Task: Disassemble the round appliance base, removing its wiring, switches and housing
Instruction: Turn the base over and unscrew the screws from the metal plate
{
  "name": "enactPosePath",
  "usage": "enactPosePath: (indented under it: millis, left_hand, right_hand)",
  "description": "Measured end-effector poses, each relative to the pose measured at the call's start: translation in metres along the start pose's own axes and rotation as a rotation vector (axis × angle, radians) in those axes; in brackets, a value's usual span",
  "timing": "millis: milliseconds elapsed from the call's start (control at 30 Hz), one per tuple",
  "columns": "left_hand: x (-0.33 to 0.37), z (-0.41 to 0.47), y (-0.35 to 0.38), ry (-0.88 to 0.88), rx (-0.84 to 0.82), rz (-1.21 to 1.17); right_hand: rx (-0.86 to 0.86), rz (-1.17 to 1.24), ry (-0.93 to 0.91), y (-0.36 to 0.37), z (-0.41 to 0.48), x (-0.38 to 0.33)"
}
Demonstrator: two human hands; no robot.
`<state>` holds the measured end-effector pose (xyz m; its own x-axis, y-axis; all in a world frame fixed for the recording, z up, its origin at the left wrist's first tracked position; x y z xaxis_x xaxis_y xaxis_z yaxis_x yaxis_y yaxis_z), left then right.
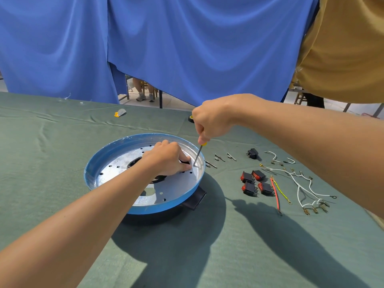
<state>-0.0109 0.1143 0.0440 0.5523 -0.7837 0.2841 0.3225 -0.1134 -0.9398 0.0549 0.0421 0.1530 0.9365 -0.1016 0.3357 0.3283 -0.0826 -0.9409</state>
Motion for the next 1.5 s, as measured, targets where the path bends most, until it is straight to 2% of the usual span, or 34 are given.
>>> enactPosePath:
  millis: [233, 367, 533, 667, 933, 1100, 1233, 1367, 1500]
  left_hand:
    - [0.001, -0.002, -0.001, -0.006, -0.003, -0.005]
    - [0.000, -0.002, 0.000, -0.008, 0.002, 0.003]
    - [-0.002, 0.000, 0.000, 0.002, 0.004, -0.001]
    - [-0.004, 0.001, 0.002, 0.014, 0.015, 0.000]
    - [-0.007, 0.001, 0.002, 0.015, 0.020, -0.016]
    - [-0.008, 0.001, 0.002, 0.005, 0.024, -0.036]
    - [-0.007, 0.003, 0.001, 0.018, 0.014, -0.031]
    - [-0.007, 0.003, 0.000, 0.021, 0.008, -0.041]
    - [-0.005, 0.003, 0.001, 0.033, 0.002, -0.029]
  right_hand:
    - [0.156, 0.067, -0.100, -0.012, -0.003, -0.008]
    - [0.074, 0.132, -0.068, -0.010, 0.005, -0.012]
    - [-0.100, 0.228, 0.140, 0.003, 0.015, -0.004]
    - [-0.145, 0.279, 0.187, 0.007, 0.020, 0.002]
    - [-0.053, -0.020, -0.104, -0.007, 0.022, -0.017]
    - [0.004, 0.005, -0.141, -0.014, 0.015, -0.011]
    - [-0.050, 0.176, -0.100, -0.006, 0.021, -0.014]
    - [-0.147, 0.191, 0.102, 0.001, 0.026, -0.005]
    - [-0.174, 0.190, 0.115, 0.004, 0.028, -0.005]
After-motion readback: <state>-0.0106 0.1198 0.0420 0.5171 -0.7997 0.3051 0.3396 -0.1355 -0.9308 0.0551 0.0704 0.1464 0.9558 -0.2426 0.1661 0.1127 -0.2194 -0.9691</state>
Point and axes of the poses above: each hand's wrist, its own z-axis towards the middle knuckle, its own y-axis out of the palm, x = y × z, the point moved 6 cm from there along z, towards the middle knuckle, and after that the axes turned 12 degrees about x, right-handed, at the moved point
